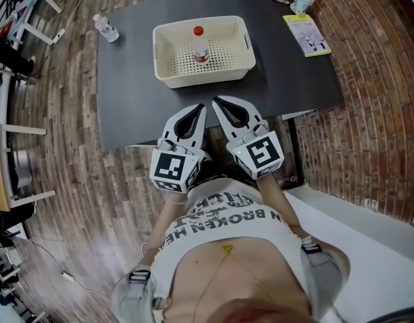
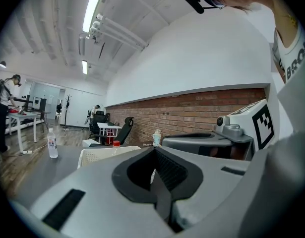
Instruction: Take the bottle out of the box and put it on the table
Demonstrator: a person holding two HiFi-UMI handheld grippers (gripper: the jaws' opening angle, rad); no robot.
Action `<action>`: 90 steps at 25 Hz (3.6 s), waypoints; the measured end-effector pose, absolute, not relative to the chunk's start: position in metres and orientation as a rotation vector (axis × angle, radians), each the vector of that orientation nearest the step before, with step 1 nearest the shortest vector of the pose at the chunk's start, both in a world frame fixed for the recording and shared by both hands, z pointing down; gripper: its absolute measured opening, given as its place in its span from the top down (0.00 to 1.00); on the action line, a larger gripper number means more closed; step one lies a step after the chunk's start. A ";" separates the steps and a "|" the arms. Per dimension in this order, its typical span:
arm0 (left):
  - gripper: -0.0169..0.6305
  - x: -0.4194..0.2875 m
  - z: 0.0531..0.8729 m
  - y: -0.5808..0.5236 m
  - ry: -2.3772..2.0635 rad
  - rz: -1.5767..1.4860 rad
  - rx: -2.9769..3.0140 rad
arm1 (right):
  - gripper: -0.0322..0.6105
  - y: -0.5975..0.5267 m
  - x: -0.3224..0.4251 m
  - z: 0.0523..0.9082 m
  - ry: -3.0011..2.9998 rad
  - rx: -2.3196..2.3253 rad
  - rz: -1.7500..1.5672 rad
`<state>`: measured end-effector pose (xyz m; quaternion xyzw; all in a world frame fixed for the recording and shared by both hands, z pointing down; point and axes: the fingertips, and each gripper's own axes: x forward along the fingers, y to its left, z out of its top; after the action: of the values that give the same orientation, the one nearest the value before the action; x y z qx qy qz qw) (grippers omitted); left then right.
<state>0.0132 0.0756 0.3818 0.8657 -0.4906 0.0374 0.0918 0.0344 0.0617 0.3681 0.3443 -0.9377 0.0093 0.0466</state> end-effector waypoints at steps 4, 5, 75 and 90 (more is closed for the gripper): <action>0.96 0.002 0.384 0.072 -1.459 0.118 2.565 | 0.94 0.059 0.026 0.369 -2.858 1.063 0.034; 0.96 0.000 0.384 0.071 -1.457 0.117 2.566 | 0.94 0.058 0.025 0.369 -2.856 1.064 0.034; 0.96 0.017 0.388 -0.140 -1.496 0.211 2.498 | 0.94 -0.152 0.046 0.387 -2.841 0.959 0.150; 0.96 -0.006 0.399 -0.155 -1.409 0.215 2.519 | 0.94 -0.164 0.025 0.398 -2.789 1.031 0.184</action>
<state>-0.0057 -0.1546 0.3992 0.8638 -0.4830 0.0737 0.1232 0.0247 -0.1643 0.3977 0.3451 -0.9330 0.0616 0.0811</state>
